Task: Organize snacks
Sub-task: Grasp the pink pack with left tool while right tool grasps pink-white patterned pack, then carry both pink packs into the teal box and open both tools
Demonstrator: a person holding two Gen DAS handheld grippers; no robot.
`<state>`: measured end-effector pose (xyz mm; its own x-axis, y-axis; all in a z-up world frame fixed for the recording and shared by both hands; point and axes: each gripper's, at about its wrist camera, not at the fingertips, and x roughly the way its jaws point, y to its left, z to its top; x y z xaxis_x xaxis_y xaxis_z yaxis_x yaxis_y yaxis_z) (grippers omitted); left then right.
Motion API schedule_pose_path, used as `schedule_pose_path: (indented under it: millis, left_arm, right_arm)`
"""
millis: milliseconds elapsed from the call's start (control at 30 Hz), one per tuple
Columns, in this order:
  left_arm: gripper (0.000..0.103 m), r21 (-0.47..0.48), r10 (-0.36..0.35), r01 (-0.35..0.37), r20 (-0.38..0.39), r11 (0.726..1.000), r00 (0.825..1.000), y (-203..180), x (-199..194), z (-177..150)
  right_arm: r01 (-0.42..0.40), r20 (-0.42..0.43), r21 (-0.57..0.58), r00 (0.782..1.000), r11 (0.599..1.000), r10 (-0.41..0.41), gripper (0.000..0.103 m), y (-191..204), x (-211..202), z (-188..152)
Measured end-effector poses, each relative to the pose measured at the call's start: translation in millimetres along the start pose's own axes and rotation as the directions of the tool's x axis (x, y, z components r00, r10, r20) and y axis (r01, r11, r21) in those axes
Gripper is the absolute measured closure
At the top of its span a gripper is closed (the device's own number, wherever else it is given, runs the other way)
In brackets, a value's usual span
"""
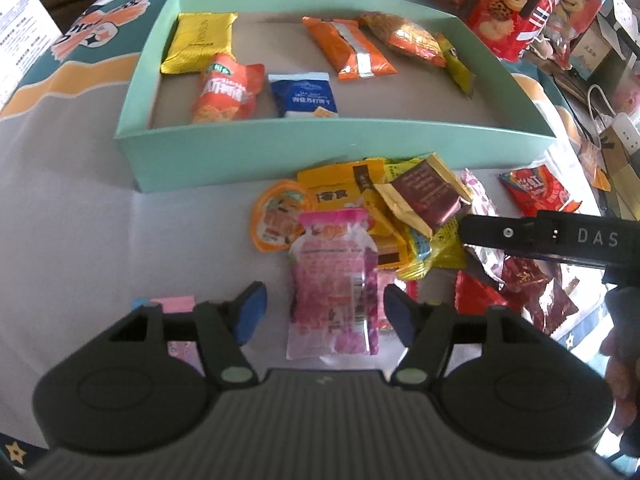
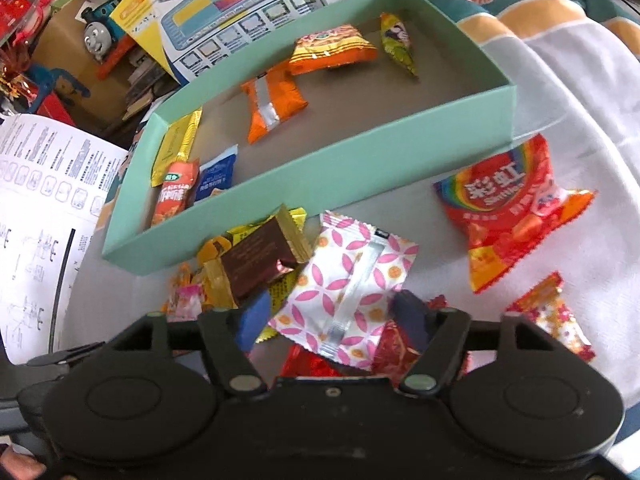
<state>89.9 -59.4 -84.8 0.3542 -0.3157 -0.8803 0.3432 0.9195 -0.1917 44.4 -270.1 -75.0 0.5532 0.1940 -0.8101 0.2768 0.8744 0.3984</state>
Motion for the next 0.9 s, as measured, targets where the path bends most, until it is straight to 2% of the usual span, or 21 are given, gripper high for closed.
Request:
schedule_pose_path:
  millis: [67, 100, 133, 167, 200, 233, 300, 500, 600, 900]
  left_arm:
    - [0.036, 0.005, 0.002, -0.002, -0.001, 1.0, 1.0, -3.6, 2.4, 2.7]
    - [0.04, 0.006, 0.0, 0.0, -0.001, 1.0, 1.0, -4.9, 3.7, 3.7]
    - [0.053, 0.013, 0.0, 0.0, 0.003, 1.0, 1.0, -6.2, 4.6, 4.7]
    - [0.06, 0.022, -0.015, 0.015, 0.008, 1.0, 1.0, -7.5, 4.6, 5.8]
    - [0.066, 0.024, -0.036, 0.036, 0.006, 0.999, 0.999, -8.4, 4.1, 6.9]
    - [0.068, 0.029, -0.034, 0.034, 0.007, 0.999, 0.999, -10.5, 3.9, 6.9]
    - [0.069, 0.05, -0.02, 0.019, 0.015, 0.999, 1.0, -13.1, 2.2, 5.6]
    - [0.069, 0.009, -0.047, 0.047, 0.0, 0.999, 0.999, -0.7, 1.4, 3.1]
    - [0.072, 0.022, -0.024, 0.023, 0.016, 0.999, 1.0, -2.9, -4.5, 3.7]
    - [0.073, 0.036, -0.037, 0.035, 0.043, 0.999, 0.998, -4.9, -29.6, -0.3]
  right_arm:
    - [0.003, 0.01, -0.001, 1.0, 1.0, -0.003, 0.023, 2.0, 1.9, 1.1]
    - [0.01, 0.017, -0.009, 1.0, 1.0, -0.01, 0.026, 3.3, 3.0, 1.5]
    - [0.026, 0.026, -0.024, 0.999, 0.999, -0.025, 0.03, 5.1, 3.9, 1.6]
    - [0.041, 0.03, -0.04, 0.999, 0.998, -0.04, 0.047, 6.2, 5.1, 1.9]
    - [0.036, 0.033, -0.045, 0.999, 0.998, -0.035, 0.049, 5.0, 5.1, 2.1]
    - [0.037, 0.039, -0.055, 0.999, 0.998, -0.035, 0.051, 4.7, 4.8, 1.7]
    - [0.035, 0.04, -0.076, 0.999, 0.996, -0.032, 0.053, 3.6, 3.7, 1.6]
    - [0.015, 0.031, -0.073, 0.999, 0.997, -0.013, 0.054, -1.6, -0.7, 0.0]
    - [0.0, 0.03, -0.068, 1.0, 0.998, 0.002, 0.054, -0.8, -3.5, 0.0]
    - [-0.008, 0.047, -0.064, 0.999, 0.998, 0.011, 0.054, -9.1, -28.4, -8.9]
